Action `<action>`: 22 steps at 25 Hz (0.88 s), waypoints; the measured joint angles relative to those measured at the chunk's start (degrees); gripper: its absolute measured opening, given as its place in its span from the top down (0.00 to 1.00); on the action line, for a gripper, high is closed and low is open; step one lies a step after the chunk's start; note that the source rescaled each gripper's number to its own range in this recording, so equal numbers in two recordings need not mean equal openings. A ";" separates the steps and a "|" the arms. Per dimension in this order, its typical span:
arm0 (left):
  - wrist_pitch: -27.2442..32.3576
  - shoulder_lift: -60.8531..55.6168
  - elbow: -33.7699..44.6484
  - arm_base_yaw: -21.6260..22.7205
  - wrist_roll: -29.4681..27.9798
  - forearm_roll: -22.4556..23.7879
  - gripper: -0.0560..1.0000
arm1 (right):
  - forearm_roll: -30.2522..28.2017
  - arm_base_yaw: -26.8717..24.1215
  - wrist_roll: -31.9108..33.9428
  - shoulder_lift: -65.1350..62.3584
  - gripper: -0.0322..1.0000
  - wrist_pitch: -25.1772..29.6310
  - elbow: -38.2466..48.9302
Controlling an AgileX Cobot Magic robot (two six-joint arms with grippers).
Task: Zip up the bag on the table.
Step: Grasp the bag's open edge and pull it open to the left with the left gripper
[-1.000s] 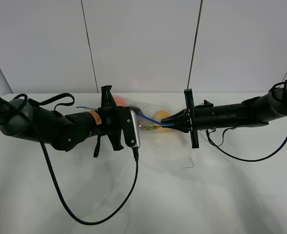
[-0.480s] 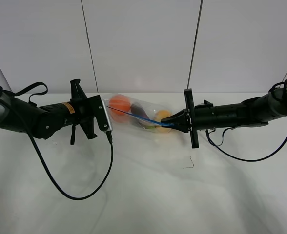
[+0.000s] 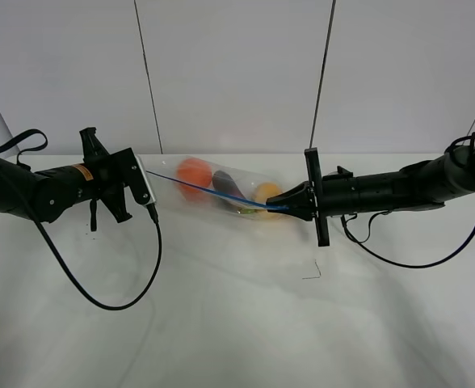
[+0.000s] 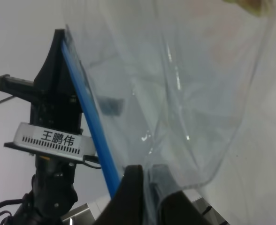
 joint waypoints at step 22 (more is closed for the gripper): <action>0.85 0.00 0.00 0.85 -2.06 -8.30 0.01 | -1.84 0.00 0.00 0.00 0.97 0.07 0.00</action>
